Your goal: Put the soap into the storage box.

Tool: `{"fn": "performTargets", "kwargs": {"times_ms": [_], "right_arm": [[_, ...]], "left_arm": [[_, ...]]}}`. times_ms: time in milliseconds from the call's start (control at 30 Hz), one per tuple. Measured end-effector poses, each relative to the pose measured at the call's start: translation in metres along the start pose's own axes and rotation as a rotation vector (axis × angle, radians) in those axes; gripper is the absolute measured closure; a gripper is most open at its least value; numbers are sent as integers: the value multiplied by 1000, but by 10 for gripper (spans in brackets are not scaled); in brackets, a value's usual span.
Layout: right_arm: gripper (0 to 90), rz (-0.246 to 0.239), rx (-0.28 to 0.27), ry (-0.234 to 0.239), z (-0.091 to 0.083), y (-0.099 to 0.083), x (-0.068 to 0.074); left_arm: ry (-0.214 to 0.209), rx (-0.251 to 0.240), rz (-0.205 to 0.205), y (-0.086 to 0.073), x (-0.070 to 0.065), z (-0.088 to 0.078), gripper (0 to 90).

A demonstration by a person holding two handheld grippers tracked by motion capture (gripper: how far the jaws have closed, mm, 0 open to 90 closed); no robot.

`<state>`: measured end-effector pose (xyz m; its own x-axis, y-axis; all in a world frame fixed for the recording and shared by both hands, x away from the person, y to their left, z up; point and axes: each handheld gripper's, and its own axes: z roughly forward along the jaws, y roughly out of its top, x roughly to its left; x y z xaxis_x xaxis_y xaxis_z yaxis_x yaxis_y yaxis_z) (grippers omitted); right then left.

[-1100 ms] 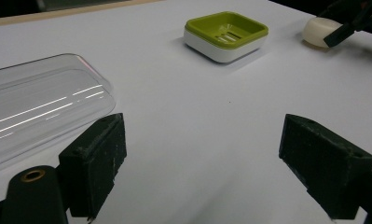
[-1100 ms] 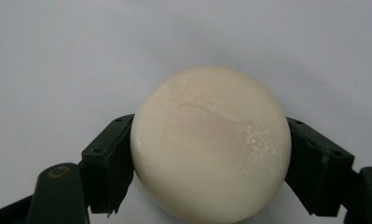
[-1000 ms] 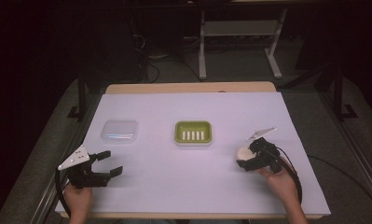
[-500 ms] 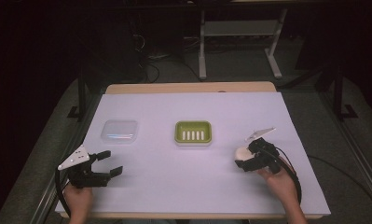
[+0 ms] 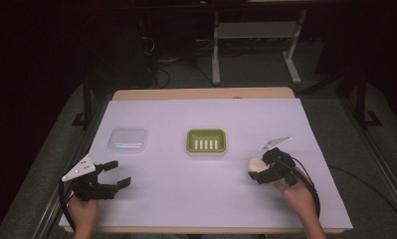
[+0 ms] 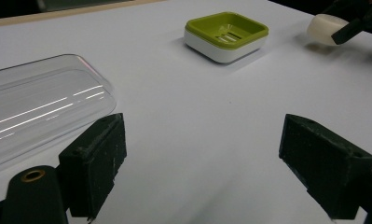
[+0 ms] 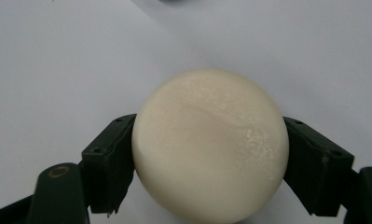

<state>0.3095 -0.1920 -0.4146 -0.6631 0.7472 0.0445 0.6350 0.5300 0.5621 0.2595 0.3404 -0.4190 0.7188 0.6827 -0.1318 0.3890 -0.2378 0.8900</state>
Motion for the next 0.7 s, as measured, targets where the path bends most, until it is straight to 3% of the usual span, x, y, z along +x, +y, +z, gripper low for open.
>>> {"fn": "performTargets", "kwargs": {"times_ms": [700], "right_arm": [[234, -32, 2, 13, -2, 8, 9]], "left_arm": [[3, 1, -1, -1, 0, -1, 145]]}}
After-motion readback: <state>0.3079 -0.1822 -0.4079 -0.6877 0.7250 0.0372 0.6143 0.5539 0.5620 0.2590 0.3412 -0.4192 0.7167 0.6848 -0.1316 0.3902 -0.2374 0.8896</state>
